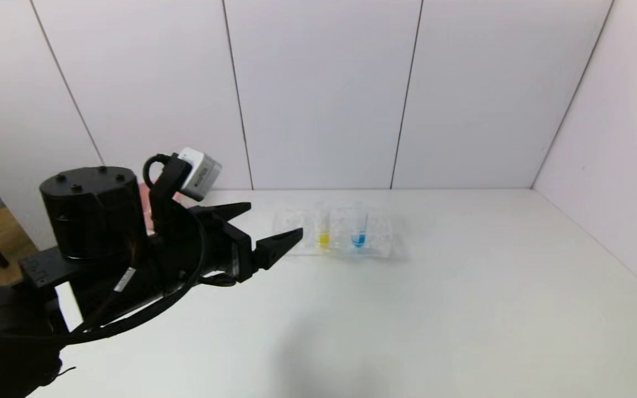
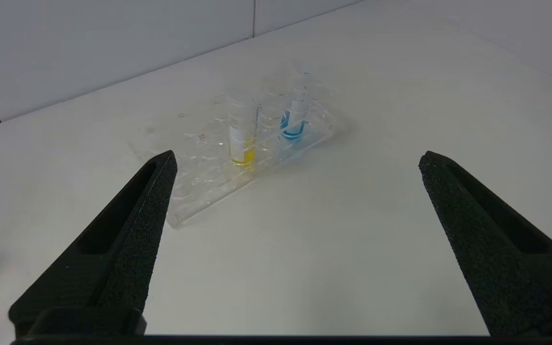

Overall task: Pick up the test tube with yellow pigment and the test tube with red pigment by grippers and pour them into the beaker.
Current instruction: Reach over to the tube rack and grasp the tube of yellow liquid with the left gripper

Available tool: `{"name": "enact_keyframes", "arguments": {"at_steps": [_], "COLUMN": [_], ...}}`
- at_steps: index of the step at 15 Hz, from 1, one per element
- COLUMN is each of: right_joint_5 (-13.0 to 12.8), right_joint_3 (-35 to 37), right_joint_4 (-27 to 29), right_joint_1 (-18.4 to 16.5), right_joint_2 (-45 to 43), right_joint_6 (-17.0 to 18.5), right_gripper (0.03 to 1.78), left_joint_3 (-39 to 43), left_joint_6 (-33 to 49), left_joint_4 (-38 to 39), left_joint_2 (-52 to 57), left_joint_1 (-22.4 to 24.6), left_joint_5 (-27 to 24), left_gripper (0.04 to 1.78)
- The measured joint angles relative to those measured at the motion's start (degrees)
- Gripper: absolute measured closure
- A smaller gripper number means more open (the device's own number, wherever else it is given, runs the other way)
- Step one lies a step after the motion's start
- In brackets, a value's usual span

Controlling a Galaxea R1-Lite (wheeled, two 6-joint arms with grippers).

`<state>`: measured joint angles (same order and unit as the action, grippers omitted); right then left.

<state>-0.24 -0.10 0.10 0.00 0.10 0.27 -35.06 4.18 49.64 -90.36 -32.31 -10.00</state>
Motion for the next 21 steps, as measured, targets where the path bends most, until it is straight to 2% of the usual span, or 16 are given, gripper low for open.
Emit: {"name": "enact_keyframes", "arguments": {"at_steps": [7,12,21], "right_joint_5": [-0.02,-0.02,-0.02], "right_joint_3": [0.00,0.00,0.00], "right_joint_4": [0.00,0.00,0.00], "right_joint_1": [0.00,0.00,0.00], "right_joint_2": [0.00,0.00,0.00], "right_joint_6": [0.00,0.00,-0.02], "right_gripper": [0.11,0.11,0.11], "left_joint_3": [-7.74,-13.59,-26.01], "left_joint_6": [2.57,3.04,3.06], "left_joint_4": [0.61,4.29,3.85], "left_joint_2": [-13.19,-21.41,-32.57], "left_joint_1": [-2.91,-3.24,-3.16], "left_joint_5": [6.41,11.03,15.58], "left_gripper": [0.06,0.06,0.06]}}
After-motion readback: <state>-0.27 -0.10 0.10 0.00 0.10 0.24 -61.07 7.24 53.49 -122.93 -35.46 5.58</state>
